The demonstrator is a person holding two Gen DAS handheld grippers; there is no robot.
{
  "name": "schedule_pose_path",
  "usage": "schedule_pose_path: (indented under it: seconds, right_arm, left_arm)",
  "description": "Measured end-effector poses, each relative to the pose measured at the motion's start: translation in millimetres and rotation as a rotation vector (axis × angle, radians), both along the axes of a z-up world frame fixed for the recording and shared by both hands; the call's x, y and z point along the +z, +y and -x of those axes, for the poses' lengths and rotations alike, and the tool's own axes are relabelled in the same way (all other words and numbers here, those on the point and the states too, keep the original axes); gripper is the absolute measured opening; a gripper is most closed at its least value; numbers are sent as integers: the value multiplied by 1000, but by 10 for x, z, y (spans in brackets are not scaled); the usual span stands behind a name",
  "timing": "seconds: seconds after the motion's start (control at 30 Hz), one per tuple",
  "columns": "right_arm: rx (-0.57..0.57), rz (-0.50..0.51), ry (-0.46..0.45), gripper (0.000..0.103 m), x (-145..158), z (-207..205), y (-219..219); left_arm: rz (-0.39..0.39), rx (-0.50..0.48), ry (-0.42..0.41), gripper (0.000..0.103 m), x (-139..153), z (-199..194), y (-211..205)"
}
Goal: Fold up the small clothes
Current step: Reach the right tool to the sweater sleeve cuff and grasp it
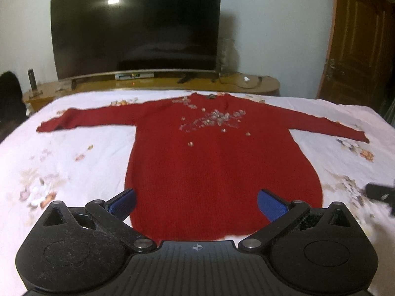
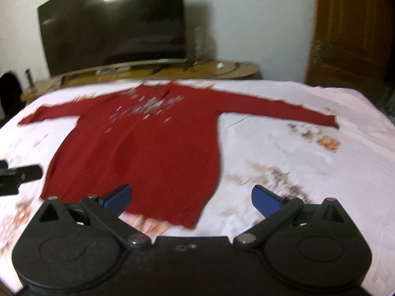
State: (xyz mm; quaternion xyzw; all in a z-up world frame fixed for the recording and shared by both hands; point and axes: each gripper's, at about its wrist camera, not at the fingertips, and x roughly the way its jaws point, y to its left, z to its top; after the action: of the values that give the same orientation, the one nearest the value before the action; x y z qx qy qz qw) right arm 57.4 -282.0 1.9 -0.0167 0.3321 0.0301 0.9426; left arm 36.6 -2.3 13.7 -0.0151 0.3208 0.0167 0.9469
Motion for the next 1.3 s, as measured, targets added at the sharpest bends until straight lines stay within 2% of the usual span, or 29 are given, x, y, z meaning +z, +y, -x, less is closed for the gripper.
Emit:
schedule_pose_path:
  seconds: [0.07,0.17,0.37,0.47,0.53,0.6,0.63,0.67,0.8,0.87,0.97,1.13,1.3]
  right_arm:
    - [-39,-3,-37,103,39,-73,-131]
    - [-102,-63,-72,103,69,-213,-383]
    - [-178,-136,-133,102,-22,-626,-817]
    - [-209,-142,-173,103,-88,-911,-1003]
    - [-216,-148,-159,103,-172,-1152,-1110]
    - [-192,-170,-35,103,-336,-1539,-1235]
    - [-198,-175,-14,102,-403,-1668,-1284]
    - [-226,-174,-36,102,-454,-1774,-1363]
    - [-367,-310,-76,93,-651,-2205,-1917]
    - [-424,-322,-93,88,-739,-2389,-2142]
    - [-479,-348,-92,75,-883,-2647,-2420]
    - [-553,-440,-81,53,-1160,-2911,-2823]
    - [-666,-560,-120,43,-1401,-2965,-3245]
  left_arm:
    - [-1,-20,6,103,3,-165,-51]
    - [-13,-49,15,103,-2,-438,-173]
    - [-31,-76,33,103,-79,-1015,-440]
    - [-38,-81,58,103,-150,-1384,-574]
    - [-58,-77,51,103,-170,-1622,-681]
    - [-54,-81,34,103,-193,-1869,-774]
    - [-50,-77,33,103,-213,-1990,-810]
    - [-48,-73,40,103,-239,-2109,-841]
    - [-53,-72,50,103,-360,-2536,-958]
    - [-73,-65,62,103,-436,-2735,-1008]
    - [-89,-51,82,103,-552,-3023,-1050]
    - [-70,-24,110,103,-752,-3419,-1028]
    - [-62,-38,138,103,-958,-3721,-1073]
